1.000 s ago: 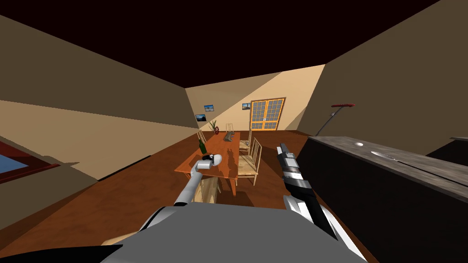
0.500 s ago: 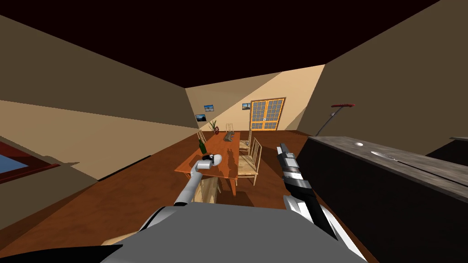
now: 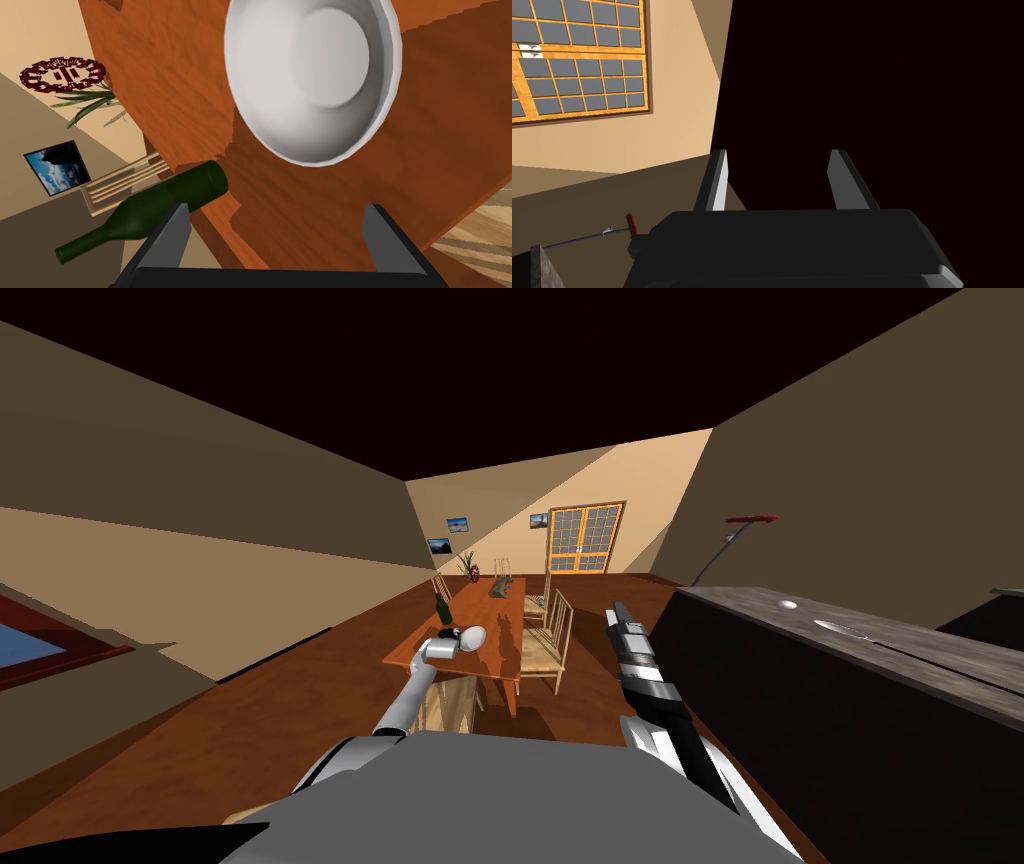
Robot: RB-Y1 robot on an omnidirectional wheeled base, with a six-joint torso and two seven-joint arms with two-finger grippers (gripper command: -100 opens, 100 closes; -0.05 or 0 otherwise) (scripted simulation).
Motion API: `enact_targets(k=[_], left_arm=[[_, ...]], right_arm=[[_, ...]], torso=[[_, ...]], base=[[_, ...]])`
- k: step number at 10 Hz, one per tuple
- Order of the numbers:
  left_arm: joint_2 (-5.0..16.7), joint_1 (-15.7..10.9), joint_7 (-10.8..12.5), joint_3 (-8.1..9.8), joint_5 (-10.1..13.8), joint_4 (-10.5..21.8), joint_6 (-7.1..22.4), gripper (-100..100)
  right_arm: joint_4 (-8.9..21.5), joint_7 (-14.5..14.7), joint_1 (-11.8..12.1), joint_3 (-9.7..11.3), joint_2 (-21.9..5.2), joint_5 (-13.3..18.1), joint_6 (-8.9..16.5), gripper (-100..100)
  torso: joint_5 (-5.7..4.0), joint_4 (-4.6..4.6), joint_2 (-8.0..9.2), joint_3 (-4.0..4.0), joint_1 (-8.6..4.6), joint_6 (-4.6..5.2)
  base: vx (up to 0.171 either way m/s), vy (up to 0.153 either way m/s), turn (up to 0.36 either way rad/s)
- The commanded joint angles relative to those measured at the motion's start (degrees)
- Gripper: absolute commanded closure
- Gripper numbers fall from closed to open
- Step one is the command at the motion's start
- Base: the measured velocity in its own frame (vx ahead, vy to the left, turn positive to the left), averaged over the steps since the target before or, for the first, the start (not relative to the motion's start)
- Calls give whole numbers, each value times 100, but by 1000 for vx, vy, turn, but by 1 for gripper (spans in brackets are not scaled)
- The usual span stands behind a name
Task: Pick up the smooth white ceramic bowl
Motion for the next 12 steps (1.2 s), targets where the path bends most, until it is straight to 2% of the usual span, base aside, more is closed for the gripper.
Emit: enact_targets(k=[1, 8, 9, 10, 12], left_arm=[[0, 10, 20, -2, -29, -34, 40, -100], [0, 10, 20, -2, -29, -34, 40, -100], [-49, -54, -59, 26, 139, 67, -3, -100], [-96, -128, -68, -12, 210, 133, 109, -100], [-111, -144, -70, -25, 228, 158, 143, -100]], right_arm=[[0, 0, 0, 0, 0, 0, 0, 0], [0, 0, 1, 0, 0, 0, 0, 0], [0, 0, 0, 0, 0, 0, 0, 0], [0, 0, -1, 0, 0, 0, 0, 0], [0, 0, 0, 0, 0, 0, 0, 0]], torso=[[0, 0, 0, 0, 0, 0], [-1, -1, -5, -3, -3, -1], [0, 0, -2, -1, -1, 0], [1, 1, 8, 4, 2, 3], [0, 1, 4, 2, 0, 0]], base=[[-10, 4, -32], [2, -1, 8], [-38, 17, -126], [-33, 15, -110], [-5, 2, -16]])
